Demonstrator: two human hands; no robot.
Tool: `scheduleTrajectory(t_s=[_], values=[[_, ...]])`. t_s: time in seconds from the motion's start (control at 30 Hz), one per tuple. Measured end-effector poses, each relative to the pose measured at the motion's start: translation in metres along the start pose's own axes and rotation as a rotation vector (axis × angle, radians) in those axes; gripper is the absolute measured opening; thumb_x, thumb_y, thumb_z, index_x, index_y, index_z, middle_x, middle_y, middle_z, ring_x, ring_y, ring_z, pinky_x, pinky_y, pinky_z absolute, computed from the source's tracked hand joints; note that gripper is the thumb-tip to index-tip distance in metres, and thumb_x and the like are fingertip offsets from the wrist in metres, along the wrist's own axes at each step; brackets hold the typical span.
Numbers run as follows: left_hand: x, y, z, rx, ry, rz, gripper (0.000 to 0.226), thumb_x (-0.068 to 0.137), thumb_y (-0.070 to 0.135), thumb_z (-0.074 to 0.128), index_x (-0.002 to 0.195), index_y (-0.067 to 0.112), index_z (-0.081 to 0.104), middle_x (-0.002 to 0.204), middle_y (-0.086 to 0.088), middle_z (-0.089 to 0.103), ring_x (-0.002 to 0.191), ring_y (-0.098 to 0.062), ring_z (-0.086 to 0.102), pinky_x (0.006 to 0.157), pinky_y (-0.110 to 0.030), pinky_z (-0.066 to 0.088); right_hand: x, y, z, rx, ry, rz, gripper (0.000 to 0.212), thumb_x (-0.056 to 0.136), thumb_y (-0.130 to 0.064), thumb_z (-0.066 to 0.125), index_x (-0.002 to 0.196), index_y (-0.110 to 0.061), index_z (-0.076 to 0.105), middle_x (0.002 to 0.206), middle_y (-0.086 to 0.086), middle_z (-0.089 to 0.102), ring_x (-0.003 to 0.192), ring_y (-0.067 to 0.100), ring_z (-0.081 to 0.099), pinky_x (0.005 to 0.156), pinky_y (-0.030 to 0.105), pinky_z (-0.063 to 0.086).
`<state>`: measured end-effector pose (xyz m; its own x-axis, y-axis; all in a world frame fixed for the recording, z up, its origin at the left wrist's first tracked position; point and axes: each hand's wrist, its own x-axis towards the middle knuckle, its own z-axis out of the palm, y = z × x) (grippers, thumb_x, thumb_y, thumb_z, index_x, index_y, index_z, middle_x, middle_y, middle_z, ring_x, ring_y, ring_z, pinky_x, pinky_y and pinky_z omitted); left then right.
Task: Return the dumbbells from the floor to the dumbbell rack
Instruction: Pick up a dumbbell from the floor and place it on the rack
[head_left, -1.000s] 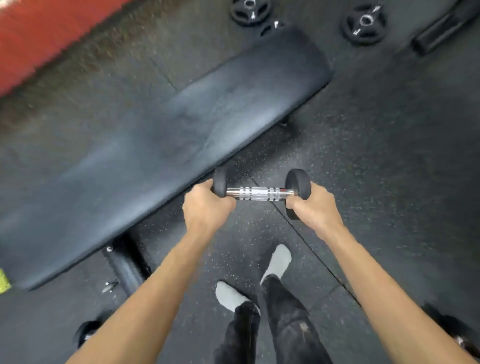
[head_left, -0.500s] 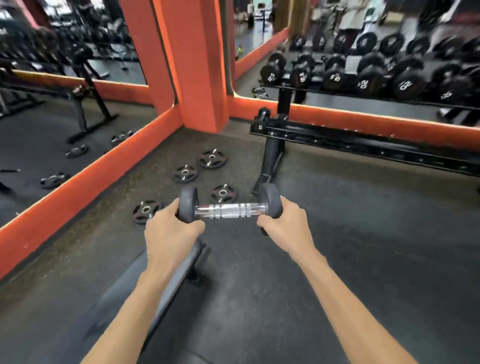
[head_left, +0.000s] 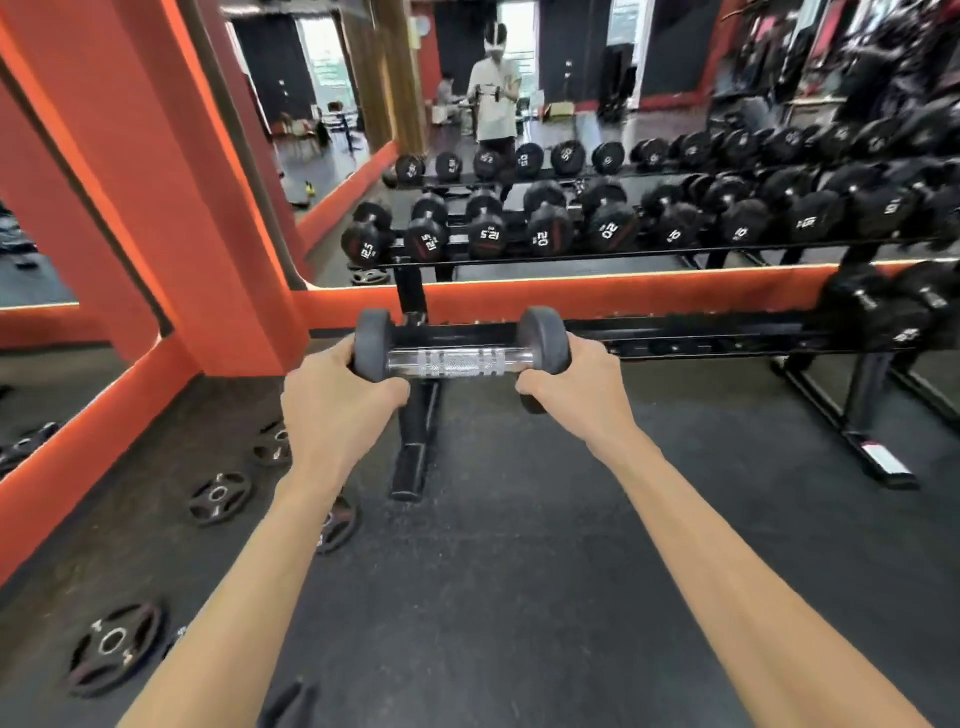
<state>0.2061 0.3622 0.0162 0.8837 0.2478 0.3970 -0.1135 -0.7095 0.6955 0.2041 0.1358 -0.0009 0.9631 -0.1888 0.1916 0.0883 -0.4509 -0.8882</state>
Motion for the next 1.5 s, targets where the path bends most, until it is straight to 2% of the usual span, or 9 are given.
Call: scheduleTrajectory(t_s=[0.17, 0.5, 0.67, 0.77, 0.87, 1.0, 1.17, 1.3, 1.5], values=[[0.087, 0.036, 0.081, -0.024, -0.033, 0.057, 0.018, 0.062, 0.026, 0.076, 0.075, 0.021, 0.065, 0.065, 0.002, 0.066, 0.067, -0.025, 0.060, 0.064, -0.036, 0.049, 0.105, 0.027, -0.029, -0.004, 0.100, 0.046, 0.015, 0.076, -0.017, 0.075, 0.081, -0.011, 0.063, 0.065, -0.005, 0.058, 0.060, 0.013, 0.051, 0.058, 0.030, 0.044], [0.228, 0.091, 0.253, -0.055, -0.005, -0.021, 0.014, 0.065, 0.018, 0.077, 0.071, 0.020, 0.064, 0.061, 0.000, 0.065, 0.062, -0.020, 0.056, 0.056, -0.031, 0.040, 0.339, 0.101, -0.075, -0.011, 0.001, 0.009, 0.026, 0.074, -0.017, 0.078, 0.068, -0.023, 0.053, 0.066, -0.005, 0.057, 0.063, 0.016, 0.053, 0.058, 0.029, 0.042], [0.293, 0.103, 0.306, 0.006, 0.044, -0.084, 0.016, 0.064, 0.020, 0.077, 0.074, 0.015, 0.066, 0.064, -0.003, 0.067, 0.064, -0.021, 0.059, 0.060, -0.033, 0.045, 0.438, 0.120, -0.076, -0.018, -0.062, -0.001, 0.019, 0.074, -0.018, 0.080, 0.077, -0.022, 0.061, 0.073, -0.002, 0.065, 0.065, 0.016, 0.059, 0.056, 0.028, 0.045], [0.334, 0.103, 0.333, 0.055, 0.054, -0.097, 0.015, 0.065, 0.021, 0.077, 0.073, 0.016, 0.066, 0.062, 0.001, 0.066, 0.064, -0.021, 0.061, 0.059, -0.033, 0.046, 0.492, 0.136, -0.061, -0.007, -0.087, 0.031, 0.017, 0.073, -0.018, 0.080, 0.085, -0.015, 0.068, 0.082, 0.006, 0.073, 0.073, 0.023, 0.066, 0.066, 0.037, 0.056], [0.381, 0.091, 0.363, 0.088, 0.045, -0.101, 0.016, 0.063, 0.022, 0.077, 0.074, 0.018, 0.067, 0.062, 0.002, 0.066, 0.068, -0.024, 0.063, 0.060, -0.035, 0.050, 0.547, 0.152, -0.039, 0.033, -0.114, 0.044, 0.016, 0.074, -0.015, 0.081, 0.086, -0.015, 0.070, 0.082, 0.002, 0.073, 0.071, 0.016, 0.064, 0.060, 0.029, 0.051], [0.443, 0.073, 0.401, 0.101, 0.047, -0.131, 0.015, 0.063, 0.023, 0.078, 0.070, 0.022, 0.064, 0.061, 0.007, 0.064, 0.067, -0.023, 0.062, 0.058, -0.030, 0.043, 0.619, 0.162, -0.011, 0.044, -0.159, 0.061, 0.015, 0.078, -0.013, 0.080, 0.083, -0.019, 0.068, 0.078, -0.004, 0.069, 0.068, 0.008, 0.061, 0.053, 0.021, 0.042], [0.510, 0.051, 0.440, 0.103, 0.068, -0.240, 0.019, 0.059, 0.028, 0.077, 0.066, 0.020, 0.061, 0.059, 0.004, 0.063, 0.069, -0.028, 0.063, 0.063, -0.036, 0.052, 0.710, 0.169, 0.023, -0.012, -0.213, 0.050, 0.013, 0.074, -0.015, 0.078, 0.084, -0.019, 0.070, 0.083, 0.000, 0.074, 0.077, 0.017, 0.070, 0.063, 0.032, 0.058], [0.560, 0.027, 0.466, 0.146, 0.117, -0.343, 0.019, 0.063, 0.025, 0.079, 0.069, 0.018, 0.063, 0.061, 0.003, 0.062, 0.066, -0.024, 0.060, 0.058, -0.032, 0.042, 0.777, 0.177, 0.063, 0.001, -0.335, 0.043, 0.020, 0.077, -0.012, 0.077, 0.073, -0.023, 0.061, 0.074, -0.005, 0.065, 0.067, 0.011, 0.060, 0.053, 0.022, 0.041], [0.621, -0.032, 0.525, 0.171, 0.195, -0.556, 0.018, 0.061, 0.025, 0.078, 0.072, 0.017, 0.067, 0.064, 0.001, 0.066, 0.063, -0.021, 0.061, 0.059, -0.034, 0.050, 0.887, 0.214, 0.149, -0.082, -0.545, -0.004, 0.015, 0.070, -0.019, 0.078, 0.083, -0.019, 0.071, 0.081, -0.006, 0.072, 0.080, 0.017, 0.067, 0.071, 0.033, 0.055]])
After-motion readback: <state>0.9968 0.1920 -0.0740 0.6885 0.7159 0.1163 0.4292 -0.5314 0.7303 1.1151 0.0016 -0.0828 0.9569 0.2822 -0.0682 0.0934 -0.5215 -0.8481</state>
